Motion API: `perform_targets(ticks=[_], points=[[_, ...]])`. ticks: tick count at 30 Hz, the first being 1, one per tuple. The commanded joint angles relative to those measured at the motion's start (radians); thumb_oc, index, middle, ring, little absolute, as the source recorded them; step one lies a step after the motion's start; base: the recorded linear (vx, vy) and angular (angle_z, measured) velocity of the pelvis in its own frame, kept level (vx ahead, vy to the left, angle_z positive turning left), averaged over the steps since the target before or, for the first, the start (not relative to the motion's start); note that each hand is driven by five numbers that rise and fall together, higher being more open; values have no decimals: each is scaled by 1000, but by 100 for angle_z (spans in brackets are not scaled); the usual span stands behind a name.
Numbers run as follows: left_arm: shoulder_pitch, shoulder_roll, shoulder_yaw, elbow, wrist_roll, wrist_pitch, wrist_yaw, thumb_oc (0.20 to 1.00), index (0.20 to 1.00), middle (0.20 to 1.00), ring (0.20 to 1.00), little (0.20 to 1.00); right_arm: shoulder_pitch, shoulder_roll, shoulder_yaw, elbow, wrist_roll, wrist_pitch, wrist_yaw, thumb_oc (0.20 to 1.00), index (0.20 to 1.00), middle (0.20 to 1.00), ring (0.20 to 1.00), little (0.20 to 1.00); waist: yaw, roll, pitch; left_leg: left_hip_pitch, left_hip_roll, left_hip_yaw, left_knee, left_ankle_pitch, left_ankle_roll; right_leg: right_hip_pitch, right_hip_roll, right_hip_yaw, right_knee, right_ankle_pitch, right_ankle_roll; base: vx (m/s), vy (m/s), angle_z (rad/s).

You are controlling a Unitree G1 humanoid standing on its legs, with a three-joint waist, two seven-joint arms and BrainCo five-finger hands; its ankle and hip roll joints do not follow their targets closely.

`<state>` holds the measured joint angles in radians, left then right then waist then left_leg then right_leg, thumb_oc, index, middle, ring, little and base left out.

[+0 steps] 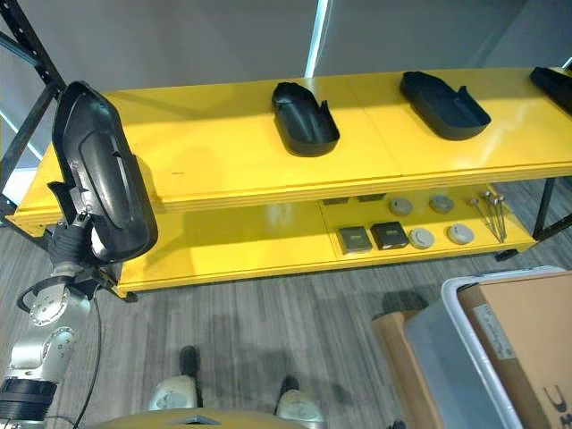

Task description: Move parts from the plastic box to the shelf.

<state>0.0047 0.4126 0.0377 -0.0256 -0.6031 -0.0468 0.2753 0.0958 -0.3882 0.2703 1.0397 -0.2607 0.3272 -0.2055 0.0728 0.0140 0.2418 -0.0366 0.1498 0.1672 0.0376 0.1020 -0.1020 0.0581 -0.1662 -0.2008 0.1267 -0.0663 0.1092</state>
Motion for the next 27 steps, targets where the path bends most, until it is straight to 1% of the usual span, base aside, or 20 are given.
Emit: perform_targets(ticks=[1, 3, 4, 5, 7, 8, 9, 10, 11, 12, 13, 14, 15, 16, 18, 19, 20, 24, 25, 27], points=[[-42, 49, 65, -87, 49, -74, -47, 200, 200, 200, 200, 200, 25, 20, 2, -4, 16, -15, -17, 1000, 1000, 1000, 1000, 1000, 15, 10, -46, -38, -38, -37, 22, -47, 57, -1, -36, -42, 132, -57, 17, 222, 359, -11], [-51, 57, 62, -91, 41, -57, -38, 200, 200, 200, 200, 200, 33, 21, 0, -18, 35, -15, -23, 1000, 1000, 1000, 1000, 1000, 13, 11, -53, -32, -60, -43, 21, -63, 73, -1, -56, -28, 153, -52, 28, 180, 313, 8], [-70, 76, 51, -79, 30, -45, -30, 200, 200, 200, 200, 200, 44, 23, -4, -37, 50, -12, -28, 1000, 1000, 1000, 1000, 1000, 4, 12, -61, -26, -96, -45, 17, -87, 108, -25, -83, -2, 223, -31, 44, 172, 331, 3], [-77, 81, 45, -73, 32, -43, -30, 200, 200, 200, 200, 200, 51, 26, -6, -42, 50, -16, -31, 1000, 1000, 1000, 1000, 1000, 0, 9, -60, -21, -111, -42, 17, -100, 120, -43, -98, 7, 267, -21, 50, 155, 332, -6], [-88, 87, 34, -56, 53, -49, -39, 200, 200, 200, 200, 200, 77, 38, -15, -61, 44, -28, -39, 1000, 1000, 1000, 1000, 1000, -16, 10, -54, 2, -156, -37, 18, -141, 163, -139, -123, 49, 453, 38, 54, 100, 227, 6], [-88, 87, 34, -56, 53, -49, -39, 200, 200, 200, 200, 200, 77, 38, -15, -61, 44, -28, -39, 1000, 1000, 1000, 1000, 1000, -15, 9, -55, 1, -157, -36, 18, -141, 163, -142, -124, 50, 455, 37, 55, 117, 161, 5], [-80, 92, 39, -54, 74, -59, -31, 200, 200, 200, 200, 200, 80, 45, -14, -56, 22, -47, -33, 1000, 1000, 1000, 1000, 1000, -28, 12, -43, 39, -167, -26, 7, -158, 171, -220, -98, 71, 486, 88, 56, 73, 53, 5], [-79, 94, 40, -55, 72, -60, -29, 200, 200, 200, 200, 200, 78, 45, -12, -54, 17, -49, -30, 1000, 1000, 1000, 1000, 1000, -27, 13, -43, 38, -165, -23, 6, -157, 169, -228, -92, 69, 469, 95, 54, 90, 19, -14], [-77, 101, 43, -58, 63, -63, -23, 200, 200, 200, 200, 200, 70, 45, -5, -46, 8, -58, -26, 1000, 1000, 1000, 1000, 1000, -26, 9, -38, 40, -163, -14, 8, -160, 164, -239, -82, 61, 405, 106, 53, 44, -132, -18], [-78, 109, 47, -70, 58, -61, -12, 200, 200, 200, 200, 200, 55, 45, -2, -27, 3, -78, -25, 1000, 1000, 1000, 1000, 1000, -20, -2, -30, 40, -160, -3, 16, -170, 150, -212, -71, 31, 245, 117, 58, 53, -196, -22], [-78, 112, 48, -83, 60, -57, -4, 200, 200, 200, 200, 200, 47, 44, 0, -17, 5, -88, -27, 1000, 1000, 1000, 1000, 1000, -16, -10, -30, 31, -159, 4, 22, -176, 146, -205, -66, 16, 150, 142, 66, 67, -274, -20], [-64, 109, 46, -93, 65, -66, -2, 200, 200, 200, 200, 200, 40, 49, -5, 0, -4, -99, -32, 1000, 1000, 1000, 1000, 1000, -12, -20, -25, 22, -153, -11, 56, -194, 151, -202, -59, 32, 71, 153, 67, 51, -197, -26], [-57, 107, 49, -97, 65, -67, -5, 200, 200, 200, 200, 200, 38, 49, -6, 3, -6, -100, -32, 1000, 1000, 1000, 1000, 1000, -10, -22, -26, 25, -149, -5, 54, -194, 153, -201, -60, 33, 69, 162, 68, 132, -280, -23], [-34, 104, 59, -122, 57, -53, -14, 200, 200, 200, 200, 200, 37, 44, -6, 12, 19, -105, -35, 1000, 1000, 1000, 1000, 1000, 0, -27, -34, 32, -127, -6, 45, -181, 140, -150, -39, 23, 2, 139, 72, 133, -216, -4], [-36, 101, 54, -127, 48, -28, -15, 200, 200, 200, 200, 200, 31, 36, -3, 24, 41, -110, -37, 1000, 1000, 1000, 1000, 1000, 6, -32, -49, 29, -116, 0, 35, -166, 125, -122, -31, 10, -36, 131, 68, 123, -181, 9], [-47, 93, 40, -126, 54, -1, -7, 200, 200, 200, 200, 200, 19, 29, -10, 37, 49, -115, -34, 1000, 1000, 1000, 1000, 1000, 11, -37, -68, 30, -100, 6, 19, -153, 112, -90, -23, -1, -78, 128, 65, 143, -162, 14], [-66, 81, 26, -124, 79, 31, 10, 200, 200, 200, 200, 200, 15, 20, -16, 35, 55, -101, -31, 1000, 1000, 1000, 1000, 1000, 8, -38, -85, 42, -85, 6, -9, -139, 96, -62, -10, -6, -115, 124, 58, 135, -150, 18], [-98, 91, 19, -70, 151, 80, 57, 200, 200, 200, 200, 200, 33, 8, -23, 22, 49, -81, -18, 1000, 1000, 1000, 1000, 1000, -11, -33, -111, 82, -67, 22, -54, -127, 79, -22, 4, -20, -159, 119, 53, 119, -59, 8], [-99, 91, 19, -69, 151, 80, 57, 200, 200, 200, 200, 200, 33, 8, -24, 22, 49, -81, -17, 1000, 1000, 1000, 1000, 1000, -11, -33, -111, 83, -67, 22, -55, -126, 78, -21, 4, -20, -160, 119, 53, 99, -20, 1], [-147, 127, 15, 28, 168, 86, 81, 200, 200, 200, 200, 200, 43, 3, -16, 1, 39, -63, -3, 1000, 1000, 1000, 1000, 1000, -34, -27, -122, 102, -58, 43, -70, -125, 73, -16, 8, -22, -163, 113, 53, 81, -6, 3]])
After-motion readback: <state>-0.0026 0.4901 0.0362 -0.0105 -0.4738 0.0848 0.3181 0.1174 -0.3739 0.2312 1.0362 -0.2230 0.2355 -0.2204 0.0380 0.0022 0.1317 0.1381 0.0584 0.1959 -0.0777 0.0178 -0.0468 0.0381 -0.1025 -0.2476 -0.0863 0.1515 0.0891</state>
